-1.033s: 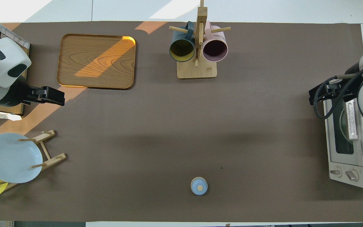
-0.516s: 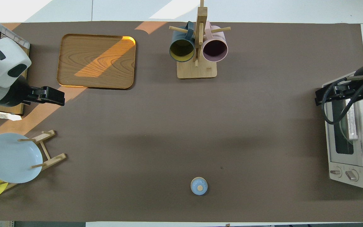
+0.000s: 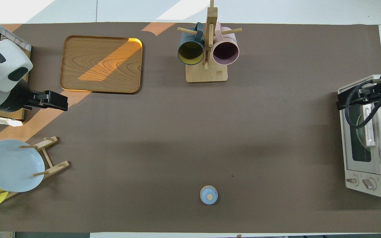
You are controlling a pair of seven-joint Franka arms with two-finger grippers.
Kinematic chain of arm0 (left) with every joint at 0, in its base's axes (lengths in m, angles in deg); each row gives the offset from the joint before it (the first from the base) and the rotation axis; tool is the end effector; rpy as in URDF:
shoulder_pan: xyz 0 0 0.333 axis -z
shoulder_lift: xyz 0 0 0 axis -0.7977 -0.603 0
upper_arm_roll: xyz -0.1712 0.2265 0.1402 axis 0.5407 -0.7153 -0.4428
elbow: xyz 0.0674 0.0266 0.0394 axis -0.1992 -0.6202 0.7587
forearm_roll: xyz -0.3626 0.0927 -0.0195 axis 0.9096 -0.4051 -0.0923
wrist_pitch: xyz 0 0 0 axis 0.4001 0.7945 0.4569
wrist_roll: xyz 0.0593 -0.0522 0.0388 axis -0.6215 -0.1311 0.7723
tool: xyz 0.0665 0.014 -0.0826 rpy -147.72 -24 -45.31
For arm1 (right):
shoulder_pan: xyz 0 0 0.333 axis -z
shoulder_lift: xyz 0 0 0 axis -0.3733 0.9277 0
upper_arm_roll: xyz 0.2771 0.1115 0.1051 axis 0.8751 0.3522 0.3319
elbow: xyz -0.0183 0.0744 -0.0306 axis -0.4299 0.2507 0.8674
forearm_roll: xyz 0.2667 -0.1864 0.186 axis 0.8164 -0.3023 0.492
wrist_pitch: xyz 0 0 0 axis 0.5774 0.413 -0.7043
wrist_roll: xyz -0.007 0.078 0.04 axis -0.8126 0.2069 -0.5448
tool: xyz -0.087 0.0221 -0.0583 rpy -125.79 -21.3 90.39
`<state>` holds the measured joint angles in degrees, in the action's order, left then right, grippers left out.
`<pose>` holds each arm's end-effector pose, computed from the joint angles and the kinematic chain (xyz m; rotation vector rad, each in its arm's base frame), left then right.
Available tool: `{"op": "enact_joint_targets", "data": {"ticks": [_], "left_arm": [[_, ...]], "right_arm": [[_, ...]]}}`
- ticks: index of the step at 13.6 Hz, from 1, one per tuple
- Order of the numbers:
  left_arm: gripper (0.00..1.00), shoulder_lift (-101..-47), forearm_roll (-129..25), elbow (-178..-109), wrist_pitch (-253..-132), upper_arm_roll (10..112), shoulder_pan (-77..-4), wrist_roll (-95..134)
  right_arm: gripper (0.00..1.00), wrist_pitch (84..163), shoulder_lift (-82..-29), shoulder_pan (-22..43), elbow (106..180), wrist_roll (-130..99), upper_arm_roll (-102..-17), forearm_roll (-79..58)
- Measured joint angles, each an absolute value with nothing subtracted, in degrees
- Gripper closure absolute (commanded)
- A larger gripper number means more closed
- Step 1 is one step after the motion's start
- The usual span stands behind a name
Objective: Put corn in oven
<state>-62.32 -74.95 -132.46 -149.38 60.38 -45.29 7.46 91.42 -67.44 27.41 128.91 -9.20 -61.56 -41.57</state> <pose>0.5237 -0.0980 0.5840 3.1051 -0.1829 -0.0416 0.5422 -0.0046 0.5934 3.1309 0.0494 -0.2020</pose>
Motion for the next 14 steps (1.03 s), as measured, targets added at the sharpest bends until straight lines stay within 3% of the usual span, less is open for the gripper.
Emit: {"op": "enact_joint_targets", "data": {"ticks": [8, 14], "left_arm": [[0.0, -62.3, -75.0, -132.5, -149.4, 60.4, -45.3, 7.5], [0.0, -62.3, -75.0, -132.5, -149.4, 60.4, -45.3, 7.5]], "right_arm": [[0.0, 91.4, -67.6, 27.3, 128.8, -9.2, -61.6, -41.6], [0.0, 91.6, -67.7, 23.7, 128.7, -9.2, -65.6, -41.6]]}}
